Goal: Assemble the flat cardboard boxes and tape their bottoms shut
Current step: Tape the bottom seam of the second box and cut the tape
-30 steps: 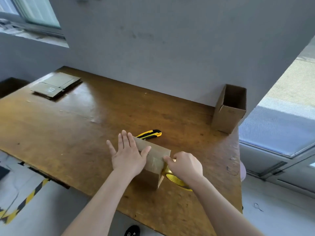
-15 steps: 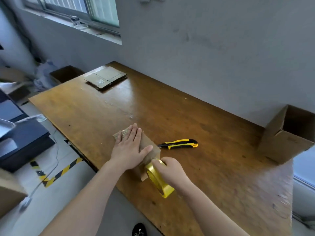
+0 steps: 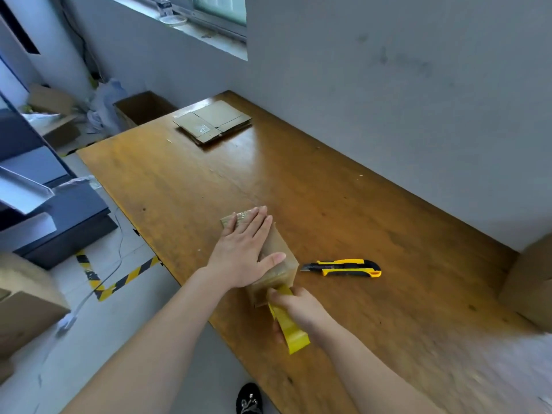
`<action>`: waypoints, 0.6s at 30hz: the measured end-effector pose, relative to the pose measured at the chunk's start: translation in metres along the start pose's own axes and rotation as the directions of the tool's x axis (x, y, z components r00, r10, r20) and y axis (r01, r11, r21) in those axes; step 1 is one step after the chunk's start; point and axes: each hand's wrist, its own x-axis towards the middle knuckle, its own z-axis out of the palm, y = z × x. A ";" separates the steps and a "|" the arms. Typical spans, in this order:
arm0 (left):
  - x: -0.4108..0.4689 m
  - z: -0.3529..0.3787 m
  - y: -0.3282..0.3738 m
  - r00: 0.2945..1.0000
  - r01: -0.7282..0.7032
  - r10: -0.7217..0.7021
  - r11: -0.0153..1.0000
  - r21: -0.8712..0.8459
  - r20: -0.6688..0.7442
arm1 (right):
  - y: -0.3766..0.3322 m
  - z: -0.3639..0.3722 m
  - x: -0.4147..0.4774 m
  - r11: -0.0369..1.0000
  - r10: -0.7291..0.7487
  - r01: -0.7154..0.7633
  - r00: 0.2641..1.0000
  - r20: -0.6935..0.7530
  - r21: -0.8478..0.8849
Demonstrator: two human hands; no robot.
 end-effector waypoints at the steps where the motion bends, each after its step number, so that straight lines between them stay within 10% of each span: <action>1: 0.000 -0.001 0.000 1.000 -0.005 0.005 1.000 0.003 0.007 | -0.001 0.000 0.004 1.000 0.025 -0.025 1.000 -0.010 -0.013; 8: -0.023 -0.008 0.015 0.943 0.100 -0.117 0.993 -0.069 -0.310 | -0.006 0.001 0.009 0.998 0.048 -0.051 0.997 -0.064 -0.040; 18: -0.038 0.018 0.032 0.965 0.191 -0.186 0.982 0.007 -0.185 | 0.012 -0.008 0.003 0.966 -0.154 0.159 0.987 0.038 -0.205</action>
